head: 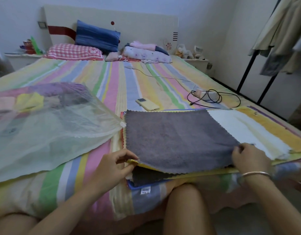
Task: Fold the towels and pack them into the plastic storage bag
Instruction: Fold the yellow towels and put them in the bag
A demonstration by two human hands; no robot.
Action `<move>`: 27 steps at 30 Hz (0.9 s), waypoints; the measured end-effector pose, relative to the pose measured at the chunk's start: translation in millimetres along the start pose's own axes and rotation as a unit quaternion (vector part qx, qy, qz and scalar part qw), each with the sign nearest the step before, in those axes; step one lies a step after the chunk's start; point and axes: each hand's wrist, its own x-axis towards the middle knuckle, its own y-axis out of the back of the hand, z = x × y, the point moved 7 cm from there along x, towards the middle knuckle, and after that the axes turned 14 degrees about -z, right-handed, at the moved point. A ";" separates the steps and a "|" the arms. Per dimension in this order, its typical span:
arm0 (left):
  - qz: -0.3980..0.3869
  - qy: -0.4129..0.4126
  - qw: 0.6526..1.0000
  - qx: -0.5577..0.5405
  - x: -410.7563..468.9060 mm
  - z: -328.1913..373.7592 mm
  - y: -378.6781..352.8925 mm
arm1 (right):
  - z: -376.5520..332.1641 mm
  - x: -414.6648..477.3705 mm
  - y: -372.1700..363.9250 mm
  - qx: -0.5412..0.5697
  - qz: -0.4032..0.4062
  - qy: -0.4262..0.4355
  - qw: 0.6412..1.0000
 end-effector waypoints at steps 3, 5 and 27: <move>-0.007 -0.019 1.000 -0.001 -2.4 1.3 0.5 | -62.9 -27.7 11.3 -0.078 0.141 0.162 0.974; -0.007 -0.022 1.000 -0.001 -3.4 1.3 0.9 | -116.0 -62.1 1.1 -0.074 0.173 0.307 0.933; 0.061 -0.112 0.984 0.121 5.4 9.0 11.6 | -202.6 -156.4 -73.3 0.001 0.075 0.523 0.849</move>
